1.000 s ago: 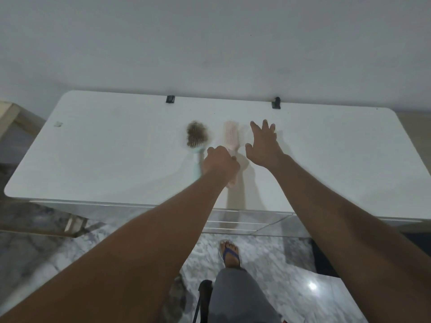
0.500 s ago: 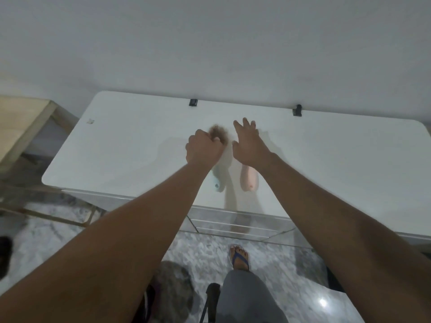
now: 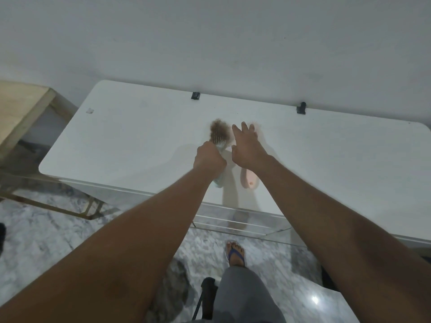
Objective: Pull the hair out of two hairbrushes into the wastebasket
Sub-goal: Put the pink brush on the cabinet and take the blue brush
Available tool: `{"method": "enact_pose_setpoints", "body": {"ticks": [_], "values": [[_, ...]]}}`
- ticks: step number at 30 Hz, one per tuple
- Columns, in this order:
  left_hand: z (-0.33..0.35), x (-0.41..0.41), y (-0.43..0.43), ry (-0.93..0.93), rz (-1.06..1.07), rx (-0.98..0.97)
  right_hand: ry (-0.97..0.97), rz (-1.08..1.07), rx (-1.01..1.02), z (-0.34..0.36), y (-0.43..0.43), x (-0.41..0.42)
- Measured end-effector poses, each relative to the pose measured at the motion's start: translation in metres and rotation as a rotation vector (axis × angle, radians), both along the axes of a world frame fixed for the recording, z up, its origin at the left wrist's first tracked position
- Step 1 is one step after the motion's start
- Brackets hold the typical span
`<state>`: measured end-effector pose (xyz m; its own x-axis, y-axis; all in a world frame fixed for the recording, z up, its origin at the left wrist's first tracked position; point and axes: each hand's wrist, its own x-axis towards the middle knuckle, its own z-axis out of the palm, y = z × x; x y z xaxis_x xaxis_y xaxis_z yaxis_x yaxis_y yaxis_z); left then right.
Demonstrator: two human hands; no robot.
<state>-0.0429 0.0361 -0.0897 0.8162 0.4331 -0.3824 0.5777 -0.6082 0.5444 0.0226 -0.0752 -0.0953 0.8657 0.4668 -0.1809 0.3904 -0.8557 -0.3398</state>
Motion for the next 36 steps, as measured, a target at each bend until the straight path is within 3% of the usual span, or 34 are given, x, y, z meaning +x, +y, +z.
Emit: {"method": "enact_pose_setpoints", "body": {"ticks": [4,7,10,17,27,36], "values": [[0.006,0.000,0.004,-0.001,0.060,-0.100,-0.012,0.009,-0.007,-0.001,0.001,0.000],[0.009,-0.003,0.013,0.002,0.234,-0.278,-0.009,0.024,-0.017,0.000,0.006,-0.002],[0.015,-0.016,0.033,-0.068,0.442,-0.506,-0.028,0.055,-0.026,0.004,0.021,-0.005],[0.035,-0.085,0.112,-0.222,0.701,-0.814,-0.052,0.233,0.028,0.017,0.107,-0.043],[0.009,-0.265,0.200,-0.443,1.047,-0.869,-0.050,0.646,0.105,0.009,0.256,-0.202],[-0.083,-0.425,0.215,-0.601,1.401,-0.876,0.070,0.965,0.077,-0.080,0.314,-0.347]]}}
